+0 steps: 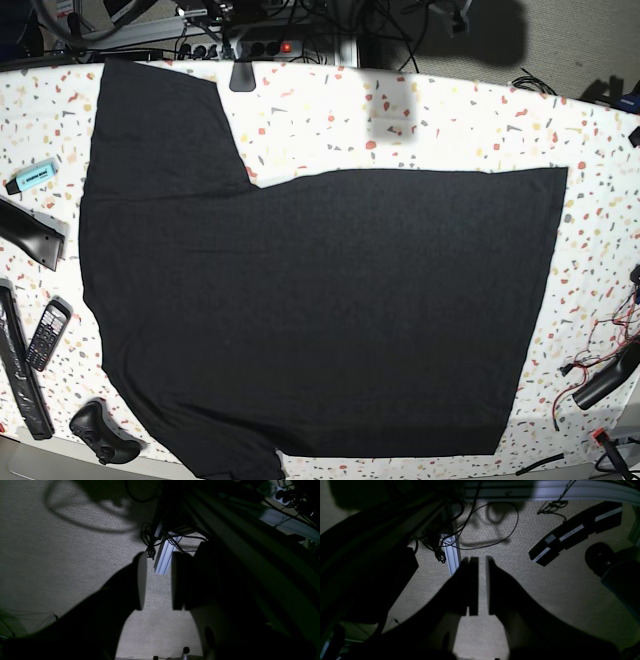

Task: Fold the T-shirt properly

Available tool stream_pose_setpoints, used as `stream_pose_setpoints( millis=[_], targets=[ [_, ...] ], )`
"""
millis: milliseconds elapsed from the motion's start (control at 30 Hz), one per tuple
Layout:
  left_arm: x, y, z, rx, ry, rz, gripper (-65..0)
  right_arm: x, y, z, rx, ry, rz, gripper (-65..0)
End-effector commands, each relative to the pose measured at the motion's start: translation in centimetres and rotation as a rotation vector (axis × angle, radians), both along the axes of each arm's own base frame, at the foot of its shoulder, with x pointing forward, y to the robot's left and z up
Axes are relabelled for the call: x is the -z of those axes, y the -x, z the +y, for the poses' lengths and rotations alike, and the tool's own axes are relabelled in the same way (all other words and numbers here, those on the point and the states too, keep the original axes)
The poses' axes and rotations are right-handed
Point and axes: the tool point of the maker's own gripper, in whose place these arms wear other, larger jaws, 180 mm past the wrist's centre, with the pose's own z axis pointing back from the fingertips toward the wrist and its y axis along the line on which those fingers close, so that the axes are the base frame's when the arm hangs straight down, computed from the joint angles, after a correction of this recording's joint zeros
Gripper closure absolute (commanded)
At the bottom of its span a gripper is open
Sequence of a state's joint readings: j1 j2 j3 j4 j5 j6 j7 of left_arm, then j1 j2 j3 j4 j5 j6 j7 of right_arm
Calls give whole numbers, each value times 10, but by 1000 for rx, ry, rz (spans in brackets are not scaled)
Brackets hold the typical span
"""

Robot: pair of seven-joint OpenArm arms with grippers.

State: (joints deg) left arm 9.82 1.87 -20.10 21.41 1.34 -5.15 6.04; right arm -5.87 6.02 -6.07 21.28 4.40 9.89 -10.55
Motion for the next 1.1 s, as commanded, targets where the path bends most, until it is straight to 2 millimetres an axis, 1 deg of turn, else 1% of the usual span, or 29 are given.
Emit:
stream_pose_setpoints(
  millis=[0, 533, 633, 833, 967, 1067],
  targets=[
    [-1, 1, 1, 6, 3, 1, -155, -1, -5, -2, -1, -1, -11, -57],
    [-1, 0, 2, 6, 1, -1, -155, -1, -2, -2, -1, -1, 2, -57],
    [-2, -3, 4, 7, -3, -11, -155, -1, -2, -2, -1, -1, 5, -57],
    [-8, -15, 14, 13, -23, -29, -155, -2, 2, -5, -4, 4, 30, -57],
    [-13, -10, 23, 17, -44, -42, -155, -5, 6, -12, -13, 11, 22, -57],
    [-18, -5, 36, 17, -71, -57, -155, -11, 11, -18, -27, 15, -6, -57]
  ],
)
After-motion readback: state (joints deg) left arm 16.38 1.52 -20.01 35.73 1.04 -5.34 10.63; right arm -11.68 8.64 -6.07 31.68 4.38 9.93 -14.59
